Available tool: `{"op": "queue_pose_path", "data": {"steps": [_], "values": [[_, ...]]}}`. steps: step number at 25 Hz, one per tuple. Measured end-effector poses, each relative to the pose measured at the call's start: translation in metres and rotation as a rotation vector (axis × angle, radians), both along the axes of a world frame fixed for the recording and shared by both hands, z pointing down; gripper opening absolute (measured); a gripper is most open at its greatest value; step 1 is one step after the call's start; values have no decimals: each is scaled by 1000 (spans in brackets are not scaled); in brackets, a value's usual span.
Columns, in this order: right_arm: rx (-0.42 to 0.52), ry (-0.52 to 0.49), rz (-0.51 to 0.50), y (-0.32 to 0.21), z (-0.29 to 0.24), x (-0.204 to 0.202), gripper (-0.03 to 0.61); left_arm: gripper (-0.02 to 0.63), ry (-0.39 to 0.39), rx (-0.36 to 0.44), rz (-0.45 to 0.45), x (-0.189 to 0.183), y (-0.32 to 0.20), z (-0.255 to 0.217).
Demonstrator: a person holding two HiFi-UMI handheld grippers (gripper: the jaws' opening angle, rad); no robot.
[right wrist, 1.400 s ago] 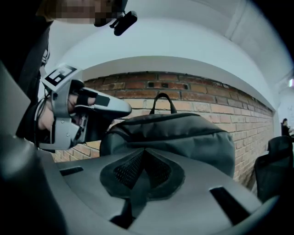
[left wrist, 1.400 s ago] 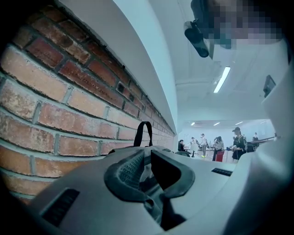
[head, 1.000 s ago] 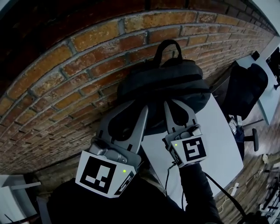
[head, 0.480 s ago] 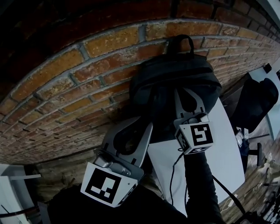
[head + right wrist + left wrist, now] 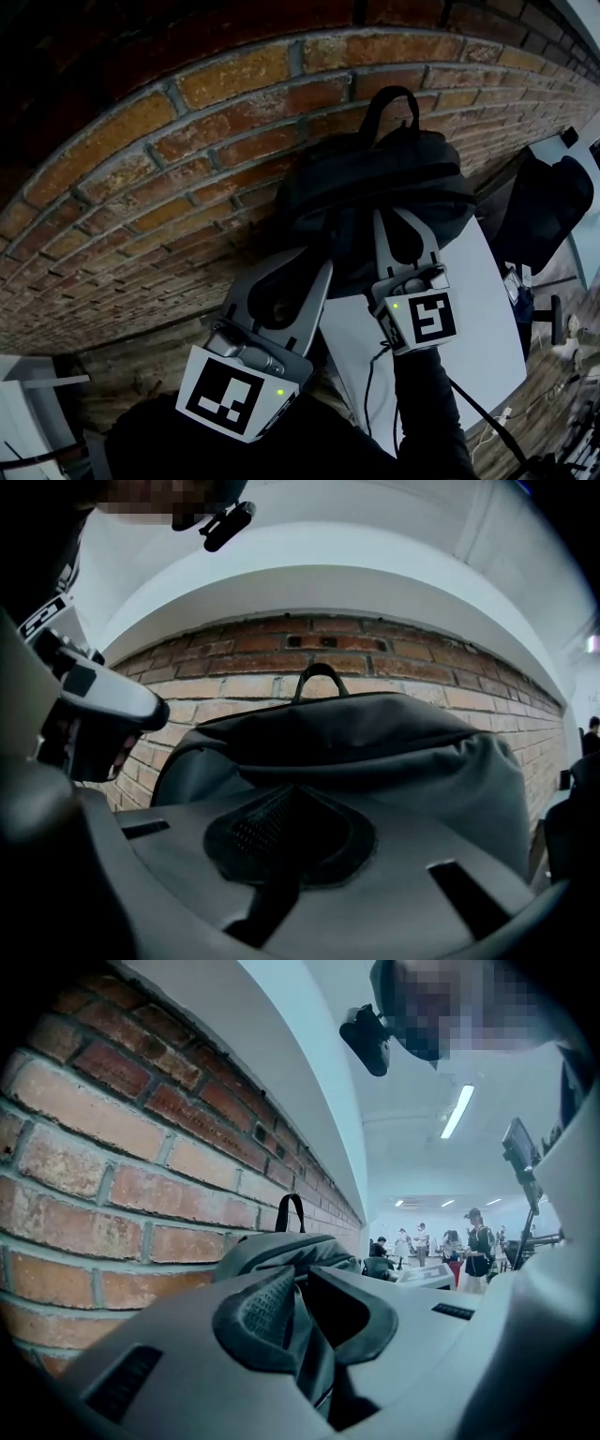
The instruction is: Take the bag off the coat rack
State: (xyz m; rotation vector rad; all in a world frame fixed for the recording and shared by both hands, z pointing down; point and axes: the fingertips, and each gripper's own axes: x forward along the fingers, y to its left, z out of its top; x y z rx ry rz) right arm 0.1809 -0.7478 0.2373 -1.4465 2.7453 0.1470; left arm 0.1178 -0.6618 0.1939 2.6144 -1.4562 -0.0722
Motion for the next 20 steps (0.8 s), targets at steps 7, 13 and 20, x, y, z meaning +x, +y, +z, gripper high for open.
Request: {"op": "queue_pose_path", "data": {"steps": [7,13,20], "values": [[-22,21,39,49,8,13,8,52,14,5,84,19,22,0],[-53,35,99,85,17,22,8,52,8,25,161,32,40,4],[-85,2,143,130,24,33,8,52,3,47,243,52,64,3]]}}
